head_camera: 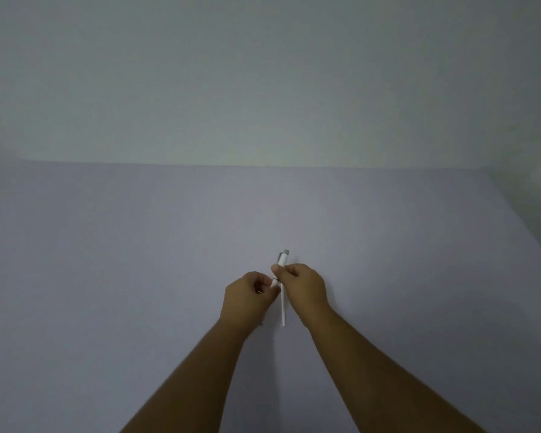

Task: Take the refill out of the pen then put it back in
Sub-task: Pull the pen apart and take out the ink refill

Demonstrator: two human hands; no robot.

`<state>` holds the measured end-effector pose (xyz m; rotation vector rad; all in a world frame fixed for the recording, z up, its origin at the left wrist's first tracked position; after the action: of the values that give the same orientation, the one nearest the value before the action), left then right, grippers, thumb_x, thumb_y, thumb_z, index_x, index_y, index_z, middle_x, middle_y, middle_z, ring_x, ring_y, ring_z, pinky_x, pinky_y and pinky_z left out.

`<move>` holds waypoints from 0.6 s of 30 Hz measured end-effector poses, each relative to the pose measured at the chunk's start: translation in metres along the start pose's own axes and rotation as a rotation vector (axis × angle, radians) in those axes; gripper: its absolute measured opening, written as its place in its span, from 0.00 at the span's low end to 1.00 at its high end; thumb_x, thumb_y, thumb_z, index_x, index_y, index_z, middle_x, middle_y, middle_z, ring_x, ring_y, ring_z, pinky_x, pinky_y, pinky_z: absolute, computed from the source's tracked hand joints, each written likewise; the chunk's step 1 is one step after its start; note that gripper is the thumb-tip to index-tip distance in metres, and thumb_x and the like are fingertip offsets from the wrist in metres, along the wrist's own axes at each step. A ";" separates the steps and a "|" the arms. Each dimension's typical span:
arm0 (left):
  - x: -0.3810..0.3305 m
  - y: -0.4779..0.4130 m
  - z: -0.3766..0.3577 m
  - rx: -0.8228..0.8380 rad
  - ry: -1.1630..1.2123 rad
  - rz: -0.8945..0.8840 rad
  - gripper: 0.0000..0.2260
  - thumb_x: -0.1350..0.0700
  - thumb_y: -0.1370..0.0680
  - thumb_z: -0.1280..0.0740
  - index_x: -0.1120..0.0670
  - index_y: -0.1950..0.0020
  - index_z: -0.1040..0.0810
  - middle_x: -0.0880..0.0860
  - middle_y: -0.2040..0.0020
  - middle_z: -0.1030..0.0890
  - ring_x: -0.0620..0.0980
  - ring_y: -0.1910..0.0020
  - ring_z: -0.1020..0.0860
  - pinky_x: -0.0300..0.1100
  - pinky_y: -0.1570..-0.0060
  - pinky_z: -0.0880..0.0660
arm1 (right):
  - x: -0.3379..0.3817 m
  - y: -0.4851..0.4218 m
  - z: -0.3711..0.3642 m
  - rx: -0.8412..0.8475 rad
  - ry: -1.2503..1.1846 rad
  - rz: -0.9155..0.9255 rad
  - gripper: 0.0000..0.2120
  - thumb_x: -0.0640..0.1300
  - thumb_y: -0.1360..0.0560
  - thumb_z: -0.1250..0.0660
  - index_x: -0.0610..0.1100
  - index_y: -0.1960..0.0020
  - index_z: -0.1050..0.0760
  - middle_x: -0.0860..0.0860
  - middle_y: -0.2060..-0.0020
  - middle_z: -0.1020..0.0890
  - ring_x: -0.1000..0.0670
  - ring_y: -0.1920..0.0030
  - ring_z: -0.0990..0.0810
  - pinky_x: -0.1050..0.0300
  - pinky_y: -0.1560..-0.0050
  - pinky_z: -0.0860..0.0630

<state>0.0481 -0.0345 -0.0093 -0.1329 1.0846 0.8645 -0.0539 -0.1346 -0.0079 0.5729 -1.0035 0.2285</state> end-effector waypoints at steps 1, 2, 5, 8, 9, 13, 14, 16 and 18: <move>-0.002 0.003 0.000 0.020 0.007 0.000 0.05 0.50 0.27 0.30 0.50 0.55 0.20 0.47 0.63 0.20 0.43 0.66 0.23 0.28 0.74 0.27 | 0.004 0.000 0.001 0.012 -0.016 -0.014 0.13 0.54 0.27 0.34 0.45 0.60 0.22 0.53 0.68 0.22 0.53 0.65 0.25 0.61 0.67 0.31; -0.003 0.005 -0.001 0.045 0.017 0.009 0.05 0.50 0.26 0.30 0.51 0.54 0.19 0.48 0.62 0.19 0.44 0.65 0.23 0.32 0.68 0.24 | 0.007 0.000 0.002 0.025 -0.038 -0.025 0.12 0.54 0.27 0.34 0.46 0.63 0.23 0.52 0.67 0.21 0.52 0.65 0.24 0.60 0.66 0.29; -0.008 0.009 -0.002 0.143 0.060 0.063 0.07 0.51 0.25 0.32 0.53 0.56 0.19 0.51 0.63 0.18 0.48 0.64 0.22 0.45 0.55 0.22 | 0.010 0.000 -0.001 0.073 -0.127 -0.076 0.12 0.51 0.27 0.33 0.48 0.67 0.23 0.48 0.65 0.19 0.49 0.62 0.23 0.55 0.59 0.25; -0.011 0.012 -0.003 0.223 0.031 0.090 0.07 0.52 0.26 0.30 0.56 0.57 0.18 0.52 0.64 0.18 0.49 0.65 0.22 0.47 0.53 0.21 | 0.005 -0.004 0.009 -0.014 -0.290 -0.186 0.13 0.48 0.26 0.35 0.47 0.68 0.23 0.48 0.69 0.21 0.50 0.67 0.25 0.53 0.60 0.25; -0.009 0.014 -0.005 0.249 0.011 0.102 0.07 0.53 0.27 0.30 0.56 0.58 0.18 0.52 0.63 0.18 0.49 0.65 0.22 0.47 0.53 0.21 | 0.002 -0.006 0.017 -0.064 -0.352 -0.226 0.13 0.48 0.26 0.35 0.46 0.68 0.23 0.49 0.71 0.22 0.51 0.69 0.26 0.55 0.62 0.26; 0.009 0.021 -0.001 0.193 0.108 0.165 0.06 0.53 0.27 0.29 0.56 0.59 0.19 0.54 0.61 0.18 0.51 0.62 0.20 0.47 0.51 0.19 | -0.006 -0.016 0.032 0.008 -0.146 -0.160 0.11 0.48 0.25 0.37 0.42 0.59 0.21 0.48 0.67 0.21 0.50 0.66 0.25 0.50 0.54 0.23; 0.012 0.021 0.001 0.169 0.145 0.176 0.06 0.54 0.26 0.29 0.55 0.59 0.19 0.54 0.61 0.17 0.51 0.62 0.20 0.46 0.52 0.19 | -0.009 -0.015 0.030 0.037 -0.052 -0.138 0.11 0.47 0.25 0.36 0.40 0.56 0.21 0.46 0.65 0.20 0.48 0.65 0.23 0.47 0.51 0.22; 0.017 0.021 0.002 0.141 0.171 0.183 0.05 0.54 0.26 0.30 0.55 0.58 0.19 0.54 0.60 0.17 0.50 0.62 0.20 0.45 0.53 0.19 | -0.018 -0.012 0.026 0.043 0.141 -0.097 0.11 0.46 0.25 0.36 0.39 0.53 0.20 0.43 0.62 0.18 0.45 0.61 0.20 0.47 0.51 0.22; 0.018 0.021 0.001 0.138 0.195 0.187 0.06 0.54 0.26 0.30 0.56 0.57 0.19 0.54 0.60 0.18 0.50 0.62 0.20 0.46 0.52 0.19 | -0.024 -0.009 0.021 0.032 0.293 -0.054 0.11 0.46 0.25 0.36 0.39 0.54 0.20 0.41 0.58 0.16 0.44 0.60 0.20 0.52 0.57 0.25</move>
<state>0.0381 -0.0095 -0.0166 0.0004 1.3518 0.9544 -0.0779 -0.1516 -0.0223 0.5761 -0.7014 0.2724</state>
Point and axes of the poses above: each hand's wrist, its own y-axis away from the middle knuckle, its own z-axis out of the back of the hand, x = y × z, the point moved 8 cm from there along -y, towards the middle knuckle
